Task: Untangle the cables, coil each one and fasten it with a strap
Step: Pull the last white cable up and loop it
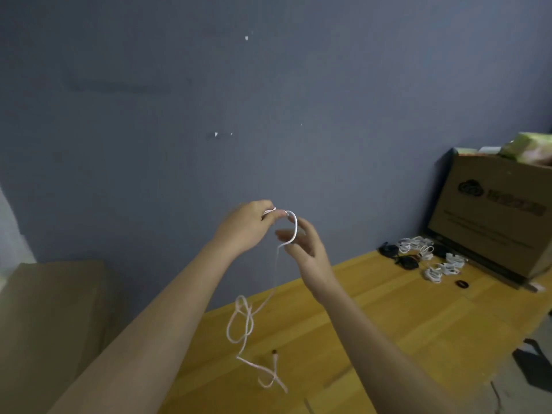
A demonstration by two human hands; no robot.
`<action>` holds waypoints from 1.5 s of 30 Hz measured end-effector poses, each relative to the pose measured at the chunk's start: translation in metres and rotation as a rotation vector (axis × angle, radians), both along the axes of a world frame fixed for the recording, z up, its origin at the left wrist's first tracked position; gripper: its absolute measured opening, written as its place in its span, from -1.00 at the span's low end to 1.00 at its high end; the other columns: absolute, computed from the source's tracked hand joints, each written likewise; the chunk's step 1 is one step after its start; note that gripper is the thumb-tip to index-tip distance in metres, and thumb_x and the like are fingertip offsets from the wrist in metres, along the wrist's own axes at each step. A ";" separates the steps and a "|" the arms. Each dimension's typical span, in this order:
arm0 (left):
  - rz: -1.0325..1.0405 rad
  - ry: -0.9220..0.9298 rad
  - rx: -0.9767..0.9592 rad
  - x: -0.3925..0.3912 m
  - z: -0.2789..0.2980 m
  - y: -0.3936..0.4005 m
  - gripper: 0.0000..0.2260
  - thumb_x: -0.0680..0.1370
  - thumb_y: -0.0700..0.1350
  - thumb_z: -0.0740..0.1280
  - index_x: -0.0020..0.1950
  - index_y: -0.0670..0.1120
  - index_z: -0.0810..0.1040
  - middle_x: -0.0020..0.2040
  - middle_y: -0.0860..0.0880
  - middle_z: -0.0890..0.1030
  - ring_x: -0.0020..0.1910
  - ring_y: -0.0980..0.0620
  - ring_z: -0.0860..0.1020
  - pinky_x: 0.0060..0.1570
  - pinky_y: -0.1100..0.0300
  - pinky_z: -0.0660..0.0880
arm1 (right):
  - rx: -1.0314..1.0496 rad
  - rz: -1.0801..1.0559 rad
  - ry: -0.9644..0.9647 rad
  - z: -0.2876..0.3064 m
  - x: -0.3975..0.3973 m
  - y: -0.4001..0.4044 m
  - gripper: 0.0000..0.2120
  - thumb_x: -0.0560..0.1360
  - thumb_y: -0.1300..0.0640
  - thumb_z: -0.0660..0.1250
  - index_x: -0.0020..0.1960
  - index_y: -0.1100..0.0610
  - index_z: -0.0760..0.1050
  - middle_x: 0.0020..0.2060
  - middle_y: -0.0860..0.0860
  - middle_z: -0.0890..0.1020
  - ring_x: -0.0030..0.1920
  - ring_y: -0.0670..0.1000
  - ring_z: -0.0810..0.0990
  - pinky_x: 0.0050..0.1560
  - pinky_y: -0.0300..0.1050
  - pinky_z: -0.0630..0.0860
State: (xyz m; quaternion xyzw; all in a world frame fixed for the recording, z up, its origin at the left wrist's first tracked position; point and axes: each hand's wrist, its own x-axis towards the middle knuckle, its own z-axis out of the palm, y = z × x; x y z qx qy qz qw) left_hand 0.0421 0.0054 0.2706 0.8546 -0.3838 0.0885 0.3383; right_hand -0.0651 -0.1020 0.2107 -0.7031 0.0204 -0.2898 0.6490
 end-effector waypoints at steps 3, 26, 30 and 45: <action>0.052 -0.083 0.032 -0.002 0.024 -0.005 -0.64 0.59 0.16 0.22 -0.31 -0.01 0.33 -0.40 0.05 0.39 -0.29 -0.07 0.39 -0.39 0.12 0.20 | 0.352 0.119 -0.023 0.026 0.000 0.001 -0.64 0.52 0.24 0.27 0.29 0.07 0.36 -0.12 0.16 0.66 0.06 0.12 0.65 0.21 -0.02 0.49; -0.268 -0.034 -0.124 -0.014 0.064 -0.014 -0.71 0.66 -0.04 0.13 -0.24 -0.01 0.18 -0.33 0.05 0.32 -0.35 0.07 0.31 -0.26 0.10 0.24 | -0.112 0.043 0.127 0.040 0.015 -0.015 -0.81 0.63 0.29 0.15 -0.08 0.28 0.51 -0.27 0.07 0.56 -0.31 -0.10 0.55 -0.16 -0.27 0.58; -0.174 -0.005 -0.060 0.001 0.043 -0.009 -0.77 0.67 -0.04 0.10 -0.17 -0.05 0.22 -0.28 -0.01 0.36 -0.18 -0.17 0.39 -0.18 0.05 0.26 | 0.053 0.275 0.242 0.040 -0.008 -0.024 -0.91 0.58 0.27 0.23 -0.07 0.27 0.47 -0.22 0.08 0.61 -0.19 0.02 0.60 -0.07 -0.14 0.59; -0.492 0.181 -0.261 -0.039 0.035 -0.002 -0.76 0.65 -0.09 0.19 -0.21 -0.06 0.44 -0.47 0.10 0.39 -0.47 0.20 0.29 -0.40 0.35 0.23 | -0.631 -0.446 0.099 0.058 0.025 -0.070 -0.80 0.59 0.11 0.26 -0.05 0.18 0.62 -0.32 0.09 0.57 -0.25 0.05 0.52 -0.25 -0.12 0.36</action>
